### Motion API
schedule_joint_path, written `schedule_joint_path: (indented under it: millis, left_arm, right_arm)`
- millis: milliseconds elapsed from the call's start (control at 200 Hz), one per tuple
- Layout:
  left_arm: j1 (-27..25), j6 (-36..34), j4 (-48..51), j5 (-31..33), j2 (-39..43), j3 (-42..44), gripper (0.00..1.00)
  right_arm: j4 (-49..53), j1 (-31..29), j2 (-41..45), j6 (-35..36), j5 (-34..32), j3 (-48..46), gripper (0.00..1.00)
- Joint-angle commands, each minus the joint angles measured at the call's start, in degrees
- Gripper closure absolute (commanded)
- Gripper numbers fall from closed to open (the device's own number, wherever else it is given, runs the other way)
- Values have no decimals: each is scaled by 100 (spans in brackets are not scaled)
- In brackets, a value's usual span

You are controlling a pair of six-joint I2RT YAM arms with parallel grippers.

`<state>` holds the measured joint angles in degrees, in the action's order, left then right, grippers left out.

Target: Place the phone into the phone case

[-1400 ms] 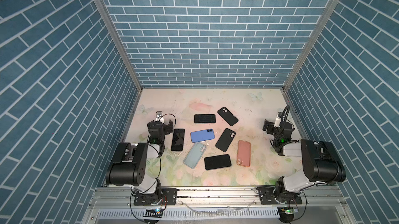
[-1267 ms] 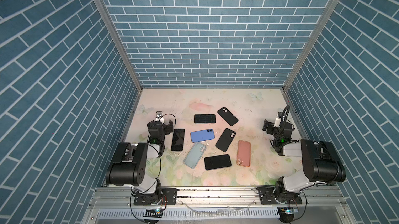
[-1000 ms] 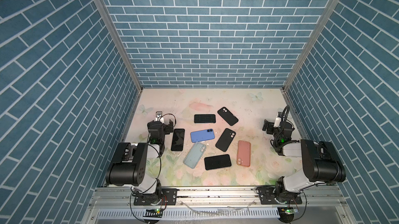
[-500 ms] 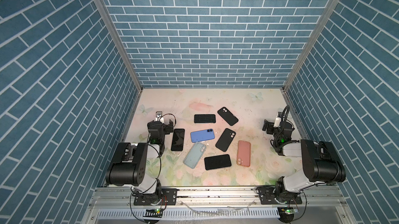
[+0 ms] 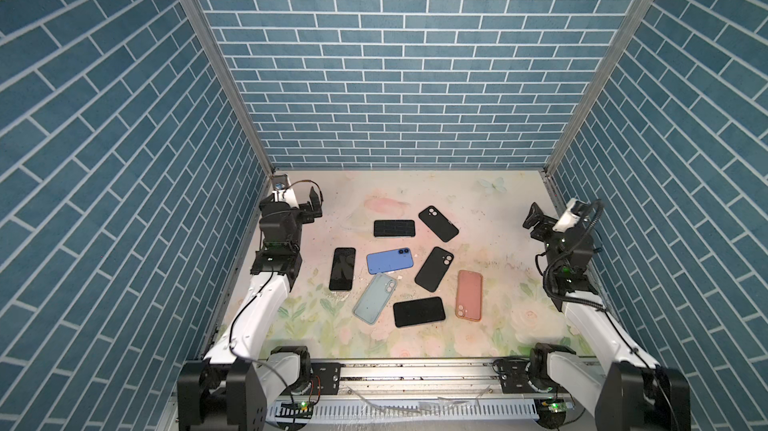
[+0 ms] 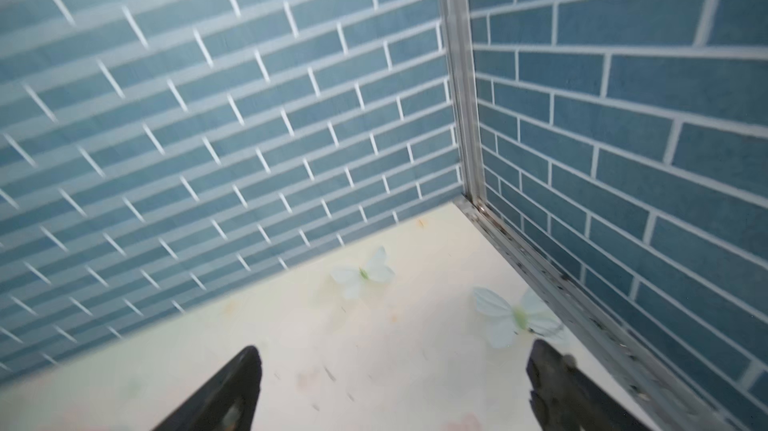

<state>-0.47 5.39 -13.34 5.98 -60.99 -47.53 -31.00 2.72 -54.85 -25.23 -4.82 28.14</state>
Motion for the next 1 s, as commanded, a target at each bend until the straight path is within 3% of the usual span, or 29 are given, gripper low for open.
schedule_joint_path:
  millis: [0, 40, 120, 205, 275, 380, 460, 670, 855, 925, 995]
  left_arm:
    - [181, 1092, 1903, -715, 46, -871, 1]
    - [270, 1196, 2175, -1297, 5, -1126, 0]
    - [295, 1616, 2652, -1653, -49, -1404, 0]
    - [293, 1757, 3065, -2206, -206, -1577, 0]
    - [284, 1782, 3589, -2642, -457, -1733, 0]
    - [157, 1704, 4421, -2847, -739, -1746, 0]
    - [-85, 1588, 4922, -2655, -841, -1687, 0]
    - [-1248, 1853, 5295, -2561, -1236, -1337, 0]
    - [-2374, 524, 5832, -1221, -1770, -1764, 1]
    - [-2728, -361, 5840, -748, -1931, -2030, 0]
    - [-2994, -1442, 5671, -690, -2013, -2111, 0]
  right_arm:
    - [174, 79, 193, -1728, 619, 122, 1]
    - [-133, 79, 133, -1876, 937, 149, 1]
    - [58, 79, -135, -1928, 1823, 617, 1]
    - [1779, 33, -684, -1456, 2696, 1800, 1]
    - [2956, -91, -1181, -1011, 3188, 2627, 10]
    - [3946, -486, -1624, -434, 3112, 3212, 12]
    - [4506, -888, -1985, -114, 2945, 3538, 12]
    - [5555, -1955, -3224, 524, 2718, 4310, 12]
    - [5832, -2551, -3652, 1405, 2201, 4402, 12]
    - [5906, -2540, -3726, 1332, 2183, 4472, 12]
    - [6048, -2535, -3850, 1248, 2251, 4639, 10]
